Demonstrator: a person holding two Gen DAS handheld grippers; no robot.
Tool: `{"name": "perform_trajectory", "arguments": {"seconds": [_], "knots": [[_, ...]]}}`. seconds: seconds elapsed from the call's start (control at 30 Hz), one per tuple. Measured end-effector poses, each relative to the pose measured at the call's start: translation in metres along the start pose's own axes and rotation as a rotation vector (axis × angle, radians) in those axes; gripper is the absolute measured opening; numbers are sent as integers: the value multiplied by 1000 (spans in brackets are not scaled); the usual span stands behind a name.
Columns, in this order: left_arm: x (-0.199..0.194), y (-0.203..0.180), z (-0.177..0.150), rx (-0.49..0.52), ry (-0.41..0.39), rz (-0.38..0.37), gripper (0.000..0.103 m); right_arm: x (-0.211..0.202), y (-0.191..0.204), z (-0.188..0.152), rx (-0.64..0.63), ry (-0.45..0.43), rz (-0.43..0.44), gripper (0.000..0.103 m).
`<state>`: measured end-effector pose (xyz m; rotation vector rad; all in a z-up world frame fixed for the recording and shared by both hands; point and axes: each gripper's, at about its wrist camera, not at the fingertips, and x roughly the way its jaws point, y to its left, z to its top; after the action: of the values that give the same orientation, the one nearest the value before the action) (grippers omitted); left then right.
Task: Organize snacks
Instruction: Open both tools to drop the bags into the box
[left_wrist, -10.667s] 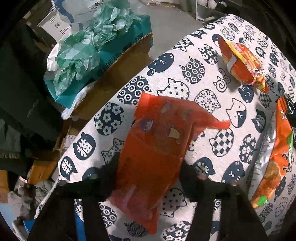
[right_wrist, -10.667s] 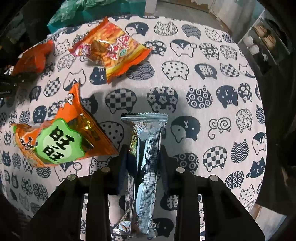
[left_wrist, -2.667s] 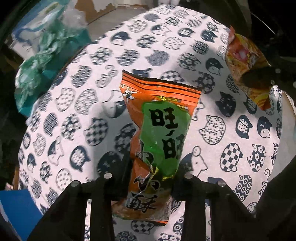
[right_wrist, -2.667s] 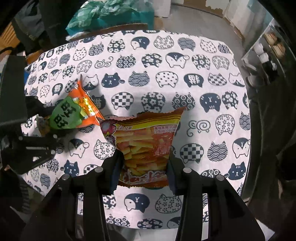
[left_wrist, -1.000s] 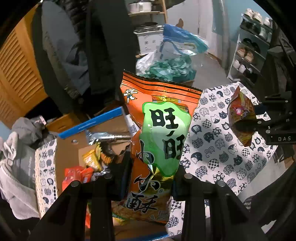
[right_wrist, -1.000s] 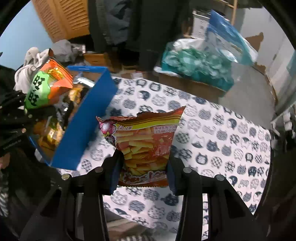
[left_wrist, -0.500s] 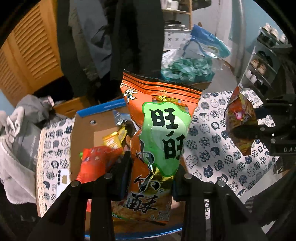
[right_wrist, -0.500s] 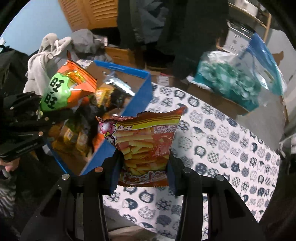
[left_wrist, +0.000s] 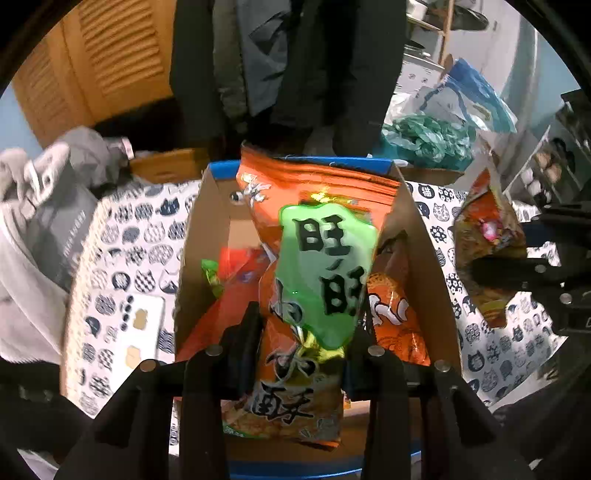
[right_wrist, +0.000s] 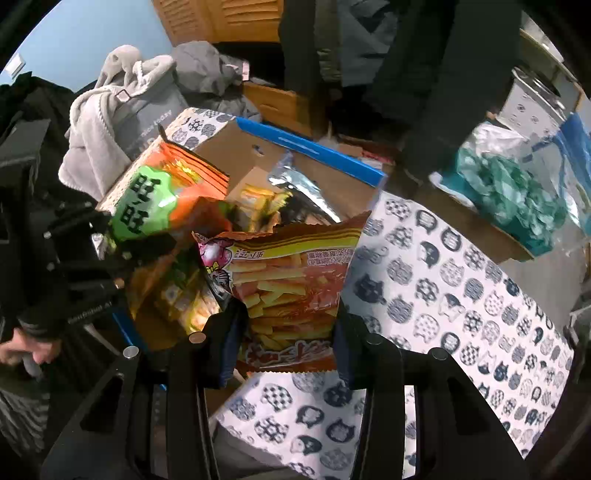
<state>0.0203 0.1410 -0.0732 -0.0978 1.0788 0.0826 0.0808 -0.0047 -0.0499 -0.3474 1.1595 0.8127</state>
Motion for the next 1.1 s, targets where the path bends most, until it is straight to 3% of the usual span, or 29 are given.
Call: {"name": "perform_trajectory", "arguments": {"seconds": [0.13, 0.23, 0.3, 0.4, 0.43, 0.6, 0.77, 1.1], "knots": [[4, 6, -1, -17, 3, -4, 37, 13, 9, 13, -11, 13, 3, 41], [2, 6, -1, -14, -6, 14, 47, 19, 14, 21, -16, 15, -2, 42], [1, 7, -1, -11, -11, 33, 61, 22, 16, 24, -18, 16, -5, 42], [0, 11, -1, -12, -23, 47, 72, 25, 18, 29, -22, 9, -20, 50], [0, 12, -1, -12, -25, 48, 72, 25, 17, 30, -19, 5, -24, 56], [-7, 16, -2, -29, -30, 57, 78, 15, 15, 32, -8, -32, -22, 58], [-20, 10, -2, -13, -58, 65, 80, -6, 14, 27, -7, -83, -50, 69], [-58, -9, 1, 1, -147, 32, 88, -41, -1, -1, 10, -153, -77, 70]]}}
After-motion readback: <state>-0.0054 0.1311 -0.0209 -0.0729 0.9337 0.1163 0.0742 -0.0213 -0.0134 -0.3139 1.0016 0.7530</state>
